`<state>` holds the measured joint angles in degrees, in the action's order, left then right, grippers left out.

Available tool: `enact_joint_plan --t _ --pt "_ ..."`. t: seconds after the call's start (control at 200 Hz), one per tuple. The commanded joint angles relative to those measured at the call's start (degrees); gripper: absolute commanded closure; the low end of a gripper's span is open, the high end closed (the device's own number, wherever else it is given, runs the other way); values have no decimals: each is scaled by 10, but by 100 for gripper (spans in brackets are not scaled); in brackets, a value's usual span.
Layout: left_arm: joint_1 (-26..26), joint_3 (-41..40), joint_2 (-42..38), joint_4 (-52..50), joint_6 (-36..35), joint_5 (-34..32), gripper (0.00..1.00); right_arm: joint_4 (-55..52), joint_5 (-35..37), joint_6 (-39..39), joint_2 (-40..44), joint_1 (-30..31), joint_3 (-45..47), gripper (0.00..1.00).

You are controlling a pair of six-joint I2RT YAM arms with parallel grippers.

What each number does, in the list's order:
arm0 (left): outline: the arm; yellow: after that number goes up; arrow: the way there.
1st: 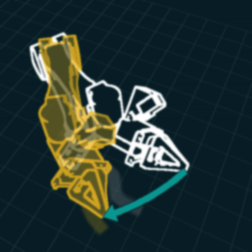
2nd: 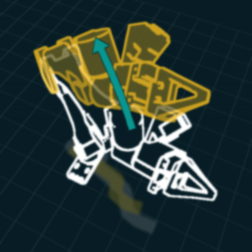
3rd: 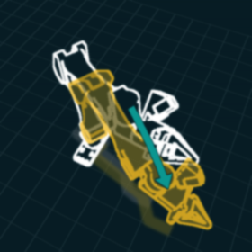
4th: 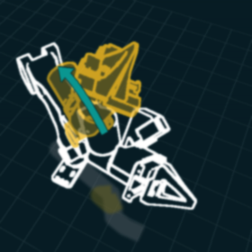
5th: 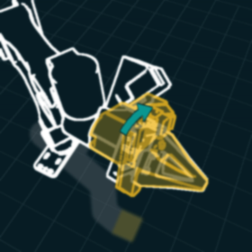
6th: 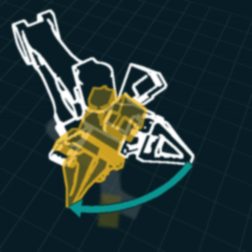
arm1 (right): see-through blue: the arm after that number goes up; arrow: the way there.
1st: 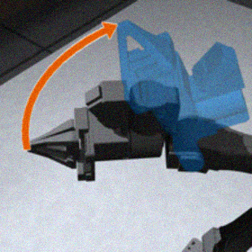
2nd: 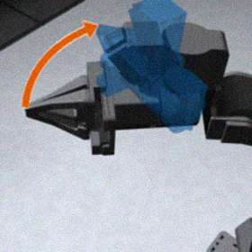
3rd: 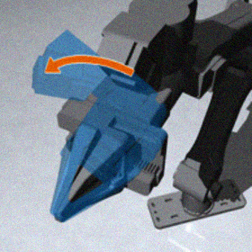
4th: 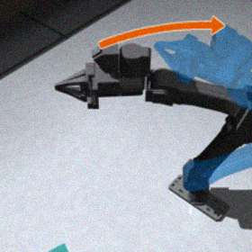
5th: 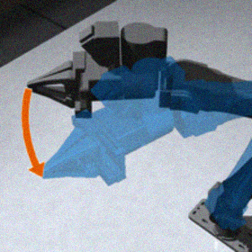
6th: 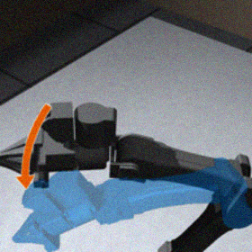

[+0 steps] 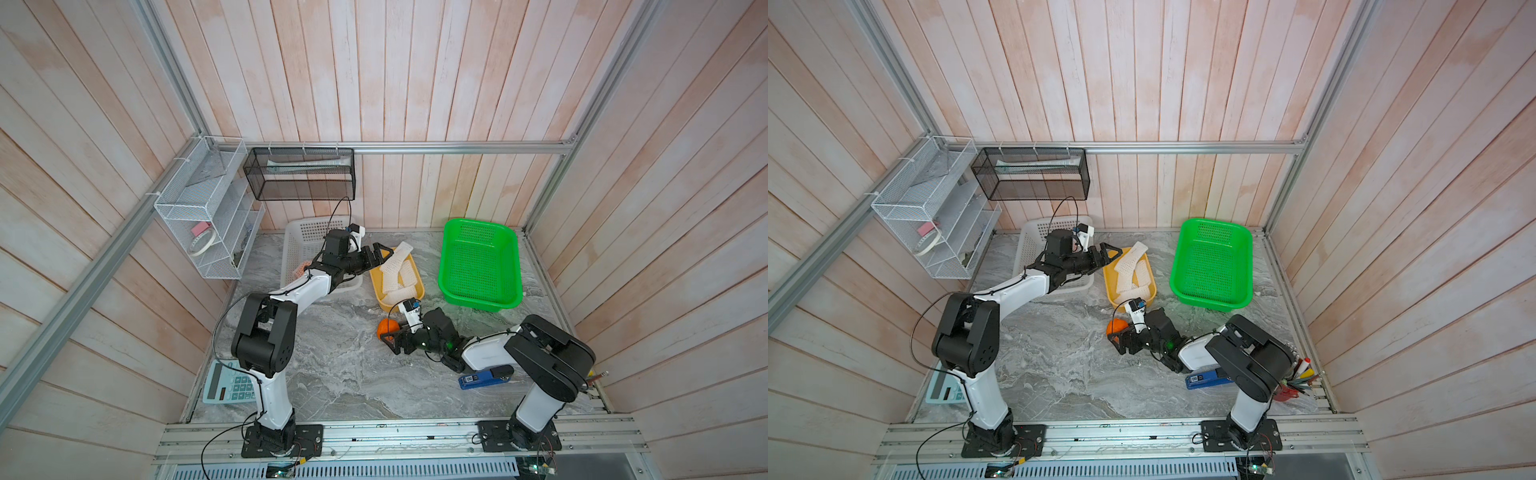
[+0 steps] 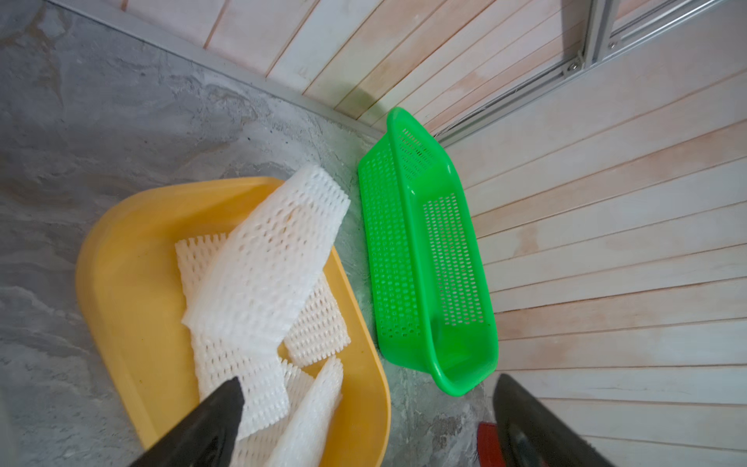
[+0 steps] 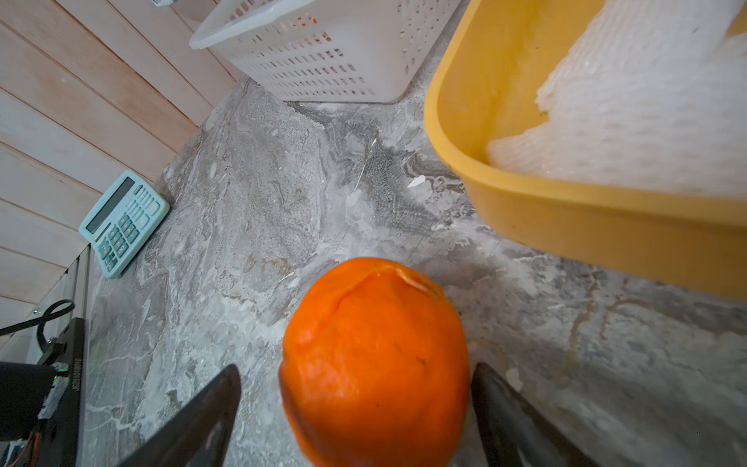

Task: Remove foam nets from oranges
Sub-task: Pick up the orange from the center of the board.

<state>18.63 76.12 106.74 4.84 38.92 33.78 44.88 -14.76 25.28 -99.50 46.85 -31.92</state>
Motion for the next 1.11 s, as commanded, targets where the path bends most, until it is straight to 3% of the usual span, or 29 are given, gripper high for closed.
enact_joint_plan --t 0.0,0.23,0.335,0.445,0.73,0.865,0.945,1.1 --pt "-4 33 -45 -27 -1 -4 0 -17 16 -3 -20 7 -20 12" --pt "-24 9 -126 -44 0 -13 0 -28 44 -13 -24 12 -18 19" --pt "-47 -14 -169 -60 -7 -27 0 -29 51 -19 -7 16 -15 31" --pt "-68 -38 -215 -90 -37 -55 0 -40 83 -25 35 32 -7 32" --pt "-139 -95 -296 -138 -83 -59 0 -134 146 -9 216 43 19 41" --pt "-164 -112 -317 -155 -99 -64 0 -210 258 33 375 40 45 42" --pt "-176 -115 -317 -160 -98 -58 0 -291 282 13 440 9 12 42" --pt "-178 -108 -306 -170 -99 -52 0 -411 211 -8 455 -141 -56 42"
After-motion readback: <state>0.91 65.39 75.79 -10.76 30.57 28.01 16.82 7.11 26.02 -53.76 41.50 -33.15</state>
